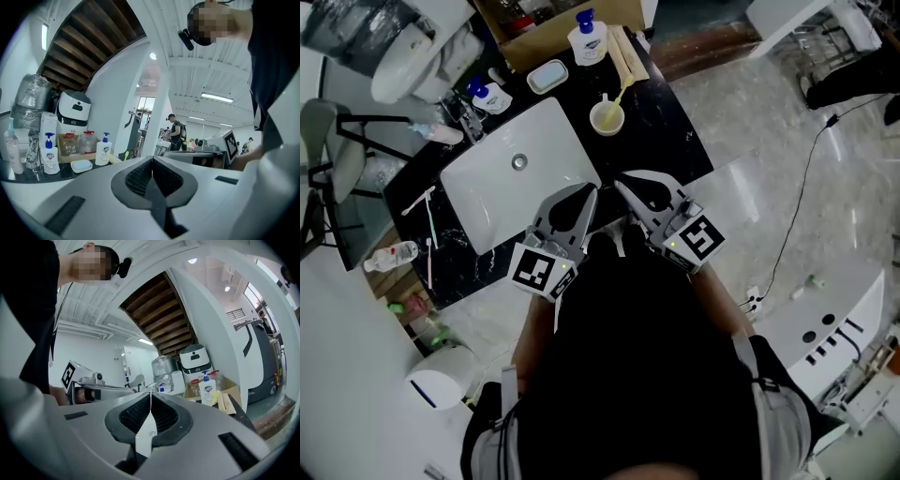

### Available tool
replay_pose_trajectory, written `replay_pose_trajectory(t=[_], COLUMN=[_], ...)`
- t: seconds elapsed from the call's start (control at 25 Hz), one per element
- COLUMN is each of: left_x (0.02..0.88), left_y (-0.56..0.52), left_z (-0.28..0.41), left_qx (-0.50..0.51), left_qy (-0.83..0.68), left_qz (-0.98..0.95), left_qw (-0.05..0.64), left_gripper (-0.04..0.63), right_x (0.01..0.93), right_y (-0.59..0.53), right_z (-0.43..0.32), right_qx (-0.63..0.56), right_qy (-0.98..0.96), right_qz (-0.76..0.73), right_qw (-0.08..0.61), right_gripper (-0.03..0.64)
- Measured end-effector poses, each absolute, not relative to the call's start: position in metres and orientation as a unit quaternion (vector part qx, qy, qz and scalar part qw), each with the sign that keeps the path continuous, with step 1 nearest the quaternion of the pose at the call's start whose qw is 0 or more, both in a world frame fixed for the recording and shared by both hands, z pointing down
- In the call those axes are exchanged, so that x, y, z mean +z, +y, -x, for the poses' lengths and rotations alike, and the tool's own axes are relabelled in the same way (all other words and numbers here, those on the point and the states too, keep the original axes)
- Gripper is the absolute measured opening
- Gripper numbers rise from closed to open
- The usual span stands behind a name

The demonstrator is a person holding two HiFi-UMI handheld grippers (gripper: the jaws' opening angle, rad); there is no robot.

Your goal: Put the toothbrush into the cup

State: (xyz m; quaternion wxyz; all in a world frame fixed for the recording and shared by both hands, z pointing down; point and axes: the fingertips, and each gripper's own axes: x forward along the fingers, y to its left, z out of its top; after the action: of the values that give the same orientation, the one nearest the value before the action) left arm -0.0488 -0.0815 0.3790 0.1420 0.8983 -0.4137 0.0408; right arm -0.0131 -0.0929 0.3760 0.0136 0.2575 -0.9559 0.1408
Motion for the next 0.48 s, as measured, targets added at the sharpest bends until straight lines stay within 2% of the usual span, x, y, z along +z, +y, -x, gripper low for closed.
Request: replay_pose_trajectory(t=[0.48], left_x=[0.379], left_y=[-0.060], left_z=[0.032], left_qx=[0.055], left_qy=[-0.423], left_qz=[-0.892], left_qw=[0.149], left_gripper=[0.012], right_x=[0.374], right_y=[-0.075], right_z=[0.001], right_qx=[0.142], right_qy=[-0.960], right_qz=[-0.241], right_qw=[0.015], right_gripper=[0.021])
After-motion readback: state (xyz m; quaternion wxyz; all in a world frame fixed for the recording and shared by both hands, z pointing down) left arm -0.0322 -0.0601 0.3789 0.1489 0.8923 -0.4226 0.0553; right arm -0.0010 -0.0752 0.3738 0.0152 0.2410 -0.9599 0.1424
